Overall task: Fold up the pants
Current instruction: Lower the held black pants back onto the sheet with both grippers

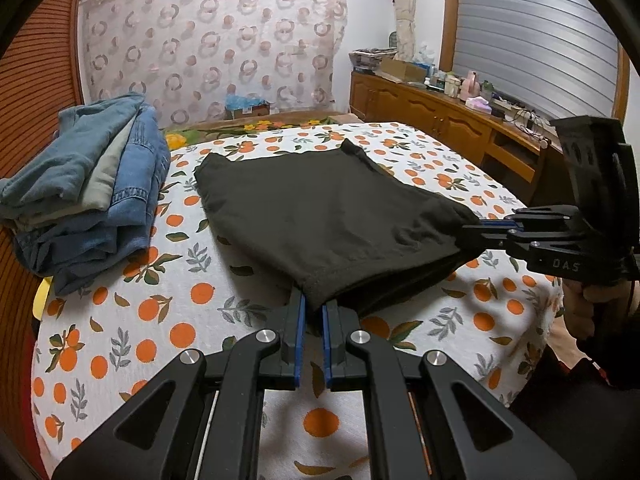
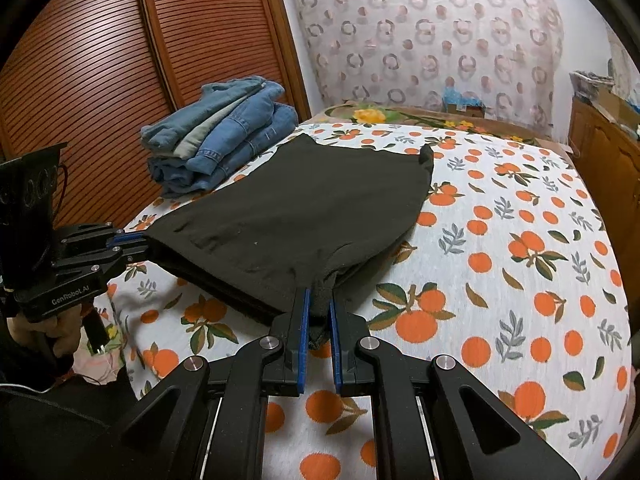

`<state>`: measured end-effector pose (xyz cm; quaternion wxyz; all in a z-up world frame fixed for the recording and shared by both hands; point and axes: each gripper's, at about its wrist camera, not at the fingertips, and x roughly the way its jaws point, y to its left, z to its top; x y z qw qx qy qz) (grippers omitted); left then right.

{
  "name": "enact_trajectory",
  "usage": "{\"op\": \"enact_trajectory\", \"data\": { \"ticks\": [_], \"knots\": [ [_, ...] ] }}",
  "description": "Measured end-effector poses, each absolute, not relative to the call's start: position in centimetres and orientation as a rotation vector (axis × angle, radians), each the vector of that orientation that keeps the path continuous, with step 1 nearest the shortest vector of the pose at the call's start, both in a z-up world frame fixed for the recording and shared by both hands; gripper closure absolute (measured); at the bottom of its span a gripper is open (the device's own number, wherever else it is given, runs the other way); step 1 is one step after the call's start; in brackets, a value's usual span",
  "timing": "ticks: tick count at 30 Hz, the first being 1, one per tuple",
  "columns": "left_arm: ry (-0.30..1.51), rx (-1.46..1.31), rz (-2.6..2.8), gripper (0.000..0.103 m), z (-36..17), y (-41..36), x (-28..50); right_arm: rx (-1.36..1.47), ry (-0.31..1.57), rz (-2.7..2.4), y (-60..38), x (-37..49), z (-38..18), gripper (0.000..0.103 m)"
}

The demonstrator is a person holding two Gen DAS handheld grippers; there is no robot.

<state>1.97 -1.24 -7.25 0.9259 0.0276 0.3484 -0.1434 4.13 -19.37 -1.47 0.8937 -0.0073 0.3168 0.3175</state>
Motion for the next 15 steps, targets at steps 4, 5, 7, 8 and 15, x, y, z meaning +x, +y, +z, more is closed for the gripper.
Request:
{"op": "enact_trajectory", "data": {
  "ticks": [4, 5, 7, 8, 15],
  "knots": [
    [0.711, 0.060, -0.301, 0.095, -7.1, -1.3, 1.7, -0.006, 0.653, 0.659, -19.9, 3.6, -1.2, 0.094],
    [0.711, 0.059, -0.303, 0.095, -7.0, -1.3, 1.6, -0.005, 0.652, 0.659, -20.0, 3.5, -1.2, 0.094],
    [0.712, 0.057, -0.307, 0.095, -7.0, -1.4, 1.3, -0.003, 0.652, 0.662, -20.1, 3.3, -1.1, 0.094],
    [0.712, 0.057, -0.309, 0.095, -7.0, -1.4, 1.1, -0.002, 0.652, 0.662, -20.2, 3.2, -1.1, 0.094],
    [0.716, 0.055, -0.321, 0.095, -7.0, -1.5, 0.2, -0.002, 0.652, 0.665, -20.6, 2.5, -1.0, 0.094]
  ]
}}
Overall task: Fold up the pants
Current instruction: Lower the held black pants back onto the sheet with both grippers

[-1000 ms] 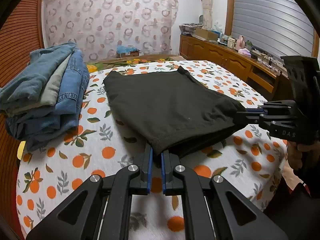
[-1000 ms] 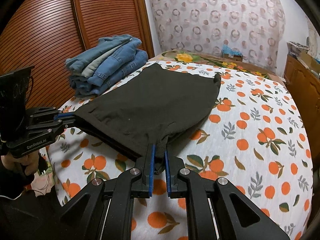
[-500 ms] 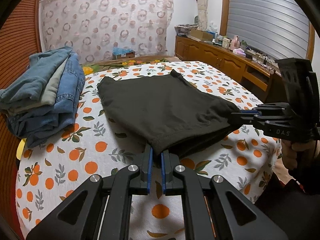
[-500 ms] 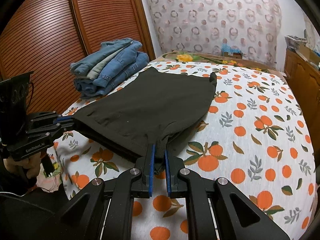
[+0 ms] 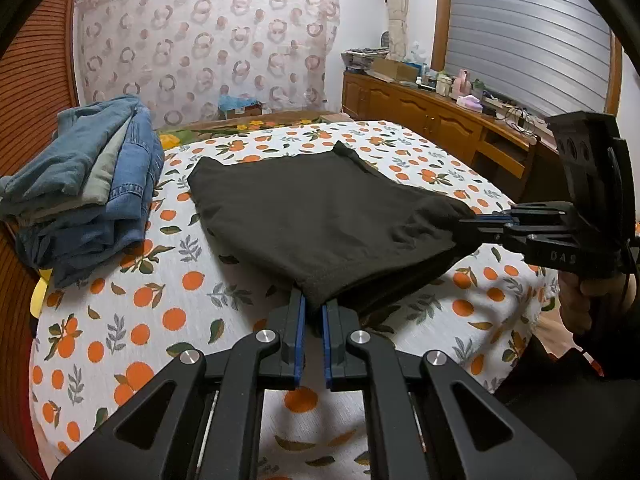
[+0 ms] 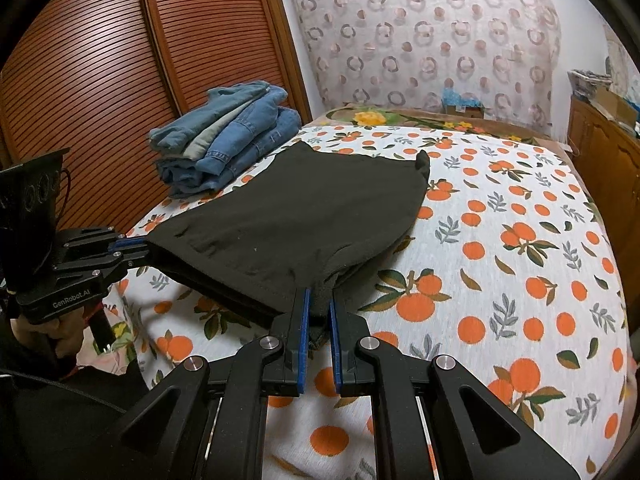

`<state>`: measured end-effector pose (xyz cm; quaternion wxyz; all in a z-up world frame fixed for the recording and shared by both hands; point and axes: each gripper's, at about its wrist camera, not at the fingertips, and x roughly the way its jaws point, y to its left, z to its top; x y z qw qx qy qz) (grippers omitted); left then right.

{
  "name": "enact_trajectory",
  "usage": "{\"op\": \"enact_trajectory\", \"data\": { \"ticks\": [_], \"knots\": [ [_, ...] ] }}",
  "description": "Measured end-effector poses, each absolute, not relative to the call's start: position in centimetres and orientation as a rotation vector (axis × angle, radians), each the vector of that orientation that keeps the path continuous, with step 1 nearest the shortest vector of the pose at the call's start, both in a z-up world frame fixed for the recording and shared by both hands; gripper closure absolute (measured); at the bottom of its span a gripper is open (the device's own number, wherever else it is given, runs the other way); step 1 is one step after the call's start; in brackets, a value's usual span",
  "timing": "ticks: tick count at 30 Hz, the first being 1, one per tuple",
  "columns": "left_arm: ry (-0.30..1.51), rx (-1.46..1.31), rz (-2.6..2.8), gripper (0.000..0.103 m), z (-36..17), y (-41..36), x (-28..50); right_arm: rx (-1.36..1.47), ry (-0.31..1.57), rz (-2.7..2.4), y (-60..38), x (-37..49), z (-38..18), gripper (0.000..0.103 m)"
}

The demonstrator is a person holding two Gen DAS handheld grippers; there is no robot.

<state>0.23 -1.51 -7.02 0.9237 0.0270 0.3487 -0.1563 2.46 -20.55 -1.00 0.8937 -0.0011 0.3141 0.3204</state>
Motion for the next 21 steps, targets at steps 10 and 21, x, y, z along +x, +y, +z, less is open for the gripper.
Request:
{"op": "enact_trajectory", "data": {
  "ticks": [10, 21],
  "knots": [
    [0.711, 0.047, -0.342, 0.095, -6.4, -1.5, -1.0, -0.020, 0.633, 0.676, -20.8, 0.7, -0.5, 0.094],
    [0.681, 0.042, -0.352, 0.095, -4.7, -1.4, -0.6, 0.004, 0.601, 0.682, -21.7, 0.5, 0.7, 0.094]
  ]
}}
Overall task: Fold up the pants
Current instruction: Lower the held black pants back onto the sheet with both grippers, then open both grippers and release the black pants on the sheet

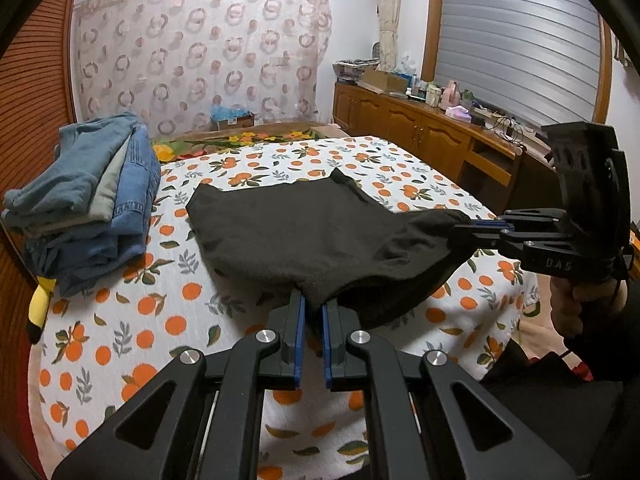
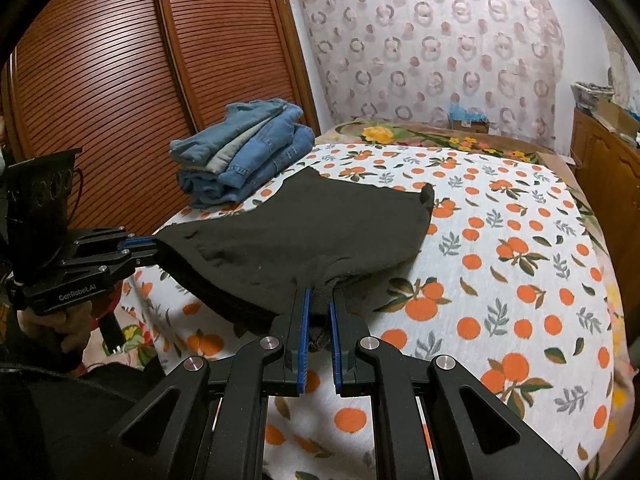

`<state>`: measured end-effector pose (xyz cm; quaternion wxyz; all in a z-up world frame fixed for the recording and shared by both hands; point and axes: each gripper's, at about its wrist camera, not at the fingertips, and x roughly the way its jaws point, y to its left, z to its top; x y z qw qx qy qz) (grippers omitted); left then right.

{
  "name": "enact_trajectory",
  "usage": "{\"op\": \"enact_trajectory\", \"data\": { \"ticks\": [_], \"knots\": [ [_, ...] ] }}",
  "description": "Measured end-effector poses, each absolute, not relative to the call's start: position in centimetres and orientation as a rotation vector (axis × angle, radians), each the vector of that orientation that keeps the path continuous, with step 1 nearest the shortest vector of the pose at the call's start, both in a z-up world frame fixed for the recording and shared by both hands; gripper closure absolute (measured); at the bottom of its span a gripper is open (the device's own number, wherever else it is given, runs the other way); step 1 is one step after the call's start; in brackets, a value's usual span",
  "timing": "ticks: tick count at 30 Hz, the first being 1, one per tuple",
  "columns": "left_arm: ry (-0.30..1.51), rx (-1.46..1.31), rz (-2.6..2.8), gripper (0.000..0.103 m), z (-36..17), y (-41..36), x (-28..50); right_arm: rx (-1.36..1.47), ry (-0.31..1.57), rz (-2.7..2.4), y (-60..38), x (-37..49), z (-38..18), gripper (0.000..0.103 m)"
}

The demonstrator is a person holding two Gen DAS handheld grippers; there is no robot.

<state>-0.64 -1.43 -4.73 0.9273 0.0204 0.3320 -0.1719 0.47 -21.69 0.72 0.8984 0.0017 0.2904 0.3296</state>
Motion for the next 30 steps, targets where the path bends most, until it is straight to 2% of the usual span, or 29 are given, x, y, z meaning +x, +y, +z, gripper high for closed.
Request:
{"op": "enact_trajectory", "data": {
  "ticks": [30],
  "knots": [
    [0.642, 0.056, -0.281, 0.095, -2.1, -0.4, 9.7, 0.008, 0.547, 0.607, -18.7, 11.0, 2.9, 0.094]
  ]
}}
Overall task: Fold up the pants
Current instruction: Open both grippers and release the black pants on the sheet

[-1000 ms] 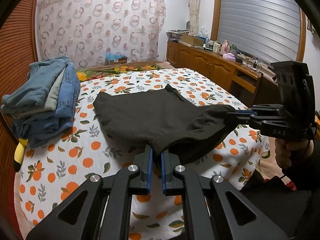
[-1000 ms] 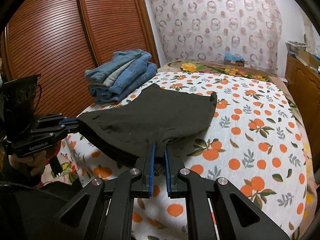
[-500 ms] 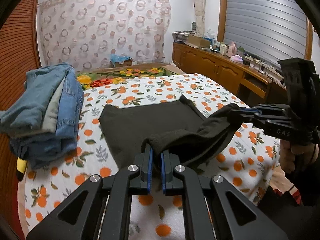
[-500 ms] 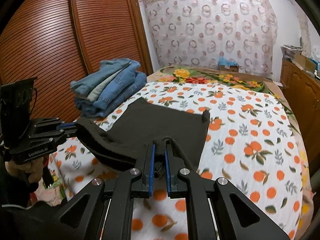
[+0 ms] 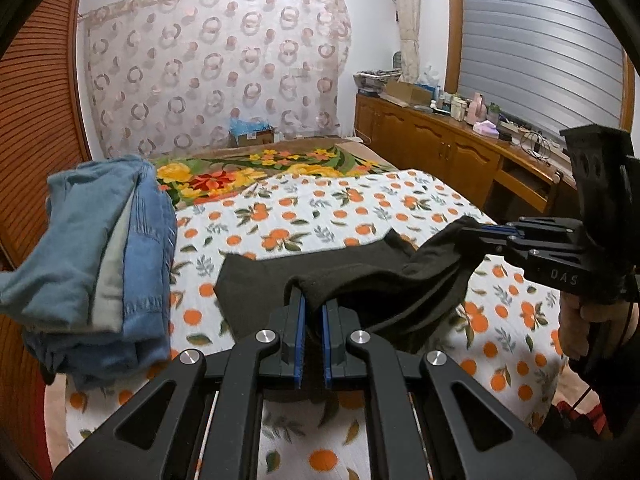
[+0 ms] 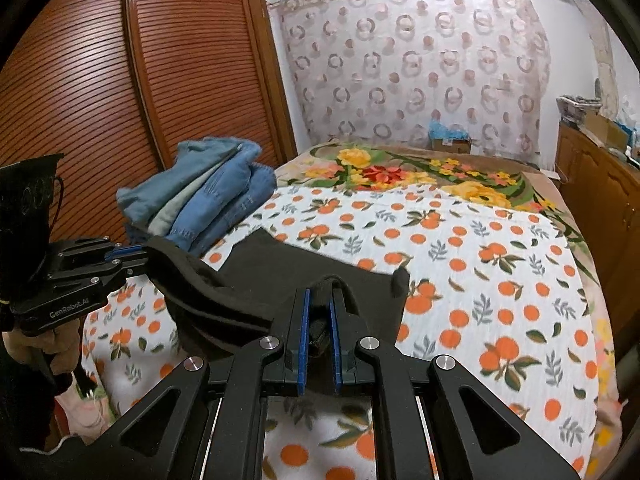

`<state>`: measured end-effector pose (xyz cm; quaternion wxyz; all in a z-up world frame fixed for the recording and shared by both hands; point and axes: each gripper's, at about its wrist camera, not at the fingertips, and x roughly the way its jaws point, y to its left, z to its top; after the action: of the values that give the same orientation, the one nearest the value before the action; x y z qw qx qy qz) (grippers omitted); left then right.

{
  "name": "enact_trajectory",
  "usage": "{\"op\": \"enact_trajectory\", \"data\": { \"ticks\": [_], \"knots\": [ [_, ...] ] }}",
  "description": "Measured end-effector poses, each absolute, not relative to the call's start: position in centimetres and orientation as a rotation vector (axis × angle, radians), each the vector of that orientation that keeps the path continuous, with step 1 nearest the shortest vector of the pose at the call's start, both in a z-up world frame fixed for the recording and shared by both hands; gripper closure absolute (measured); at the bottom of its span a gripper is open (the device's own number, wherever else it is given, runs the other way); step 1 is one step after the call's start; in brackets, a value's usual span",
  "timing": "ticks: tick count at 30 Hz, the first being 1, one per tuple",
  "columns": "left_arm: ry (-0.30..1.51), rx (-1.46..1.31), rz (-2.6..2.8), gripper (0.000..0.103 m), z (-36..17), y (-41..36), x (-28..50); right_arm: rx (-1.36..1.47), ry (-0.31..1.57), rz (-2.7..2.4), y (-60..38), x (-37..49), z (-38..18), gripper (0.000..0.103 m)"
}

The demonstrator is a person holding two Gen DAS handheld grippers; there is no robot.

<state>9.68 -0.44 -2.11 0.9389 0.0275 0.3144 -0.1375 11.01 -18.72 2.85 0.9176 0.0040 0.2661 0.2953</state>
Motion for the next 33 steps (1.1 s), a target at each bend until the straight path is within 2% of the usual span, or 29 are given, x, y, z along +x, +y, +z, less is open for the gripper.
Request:
{"op": "enact_trajectory", "data": {
  "ticks": [7, 9, 10, 12, 15, 17, 19, 23, 25, 33],
  "knots": [
    [0.686, 0.070, -0.267, 0.095, -3.3, -0.7, 12.4, 0.009, 0.600, 0.585, -17.7, 14.3, 1.2, 0.094],
    [0.705, 0.065, -0.272, 0.090, -3.9, -0.6, 12.8, 0.015, 0.629, 0.581, -17.3, 15.2, 0.4, 0.094],
    [0.709, 0.062, -0.269, 0.083, -4.1, -0.5, 12.8, 0.017, 0.639, 0.581, -17.2, 15.5, 0.3, 0.094],
    [0.698, 0.045, -0.278, 0.060, -4.2, -0.2, 12.5, 0.023, 0.654, 0.574, -16.9, 16.2, 0.0, 0.094],
    [0.684, 0.014, -0.304, 0.055, -3.8, 0.3, 12.0, 0.023, 0.661, 0.565, -16.6, 16.7, -0.3, 0.089],
    [0.674, 0.011, -0.292, 0.054, -3.6, 0.6, 11.8, 0.010, 0.652, 0.545, -16.5, 16.7, -0.2, 0.083],
    [0.673, 0.006, -0.273, 0.054, -3.8, 0.9, 11.8, -0.010, 0.644, 0.518, -16.4, 16.5, 0.0, 0.070],
    [0.705, -0.008, -0.253, 0.054, -5.1, 1.5, 11.9, -0.047, 0.632, 0.495, -16.6, 15.7, 0.3, 0.059],
    [0.726, -0.011, -0.244, 0.054, -5.9, 1.8, 11.8, -0.072, 0.637, 0.500, -16.7, 15.1, 0.1, 0.050],
    [0.803, -0.001, -0.233, 0.054, -9.1, 2.1, 11.3, -0.166, 0.729, 0.464, -16.6, 14.2, -2.8, 0.049]
  ]
}}
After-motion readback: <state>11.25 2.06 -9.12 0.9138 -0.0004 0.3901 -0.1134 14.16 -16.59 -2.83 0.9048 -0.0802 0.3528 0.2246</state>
